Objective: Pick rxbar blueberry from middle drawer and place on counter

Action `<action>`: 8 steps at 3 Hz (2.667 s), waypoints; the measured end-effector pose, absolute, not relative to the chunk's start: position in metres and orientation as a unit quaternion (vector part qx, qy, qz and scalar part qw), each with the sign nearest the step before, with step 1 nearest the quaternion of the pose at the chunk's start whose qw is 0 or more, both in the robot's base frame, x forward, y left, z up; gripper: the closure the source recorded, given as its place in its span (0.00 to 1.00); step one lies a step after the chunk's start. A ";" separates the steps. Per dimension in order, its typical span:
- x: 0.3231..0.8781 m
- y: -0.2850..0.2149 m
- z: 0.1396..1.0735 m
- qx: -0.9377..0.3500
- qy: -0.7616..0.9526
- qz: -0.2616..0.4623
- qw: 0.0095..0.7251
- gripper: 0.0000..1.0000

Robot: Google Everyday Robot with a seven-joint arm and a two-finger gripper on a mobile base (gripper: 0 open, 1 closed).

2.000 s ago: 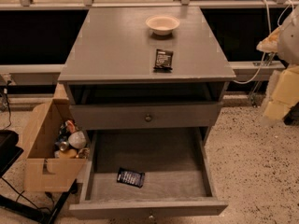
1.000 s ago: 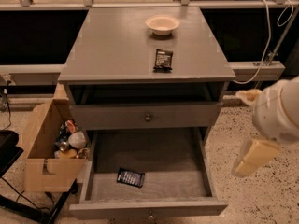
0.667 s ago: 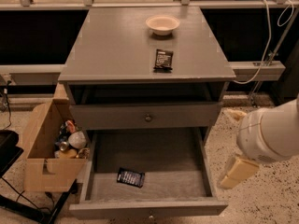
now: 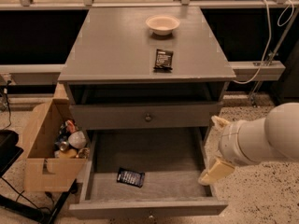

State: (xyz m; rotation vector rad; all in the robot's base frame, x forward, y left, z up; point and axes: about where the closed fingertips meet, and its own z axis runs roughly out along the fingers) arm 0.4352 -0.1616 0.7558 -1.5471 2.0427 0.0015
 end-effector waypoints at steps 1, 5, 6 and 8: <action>0.440 -0.148 0.747 -0.598 0.752 -0.013 0.279 0.00; 0.505 -0.019 0.476 -0.620 0.762 0.088 0.163 0.00; 0.519 0.009 0.447 -0.617 0.764 0.110 0.155 0.00; 0.538 0.058 0.399 -0.603 0.768 0.153 0.154 0.00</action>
Offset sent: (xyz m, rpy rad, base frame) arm 0.0297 0.0797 -0.1657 -0.0580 0.0541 0.1458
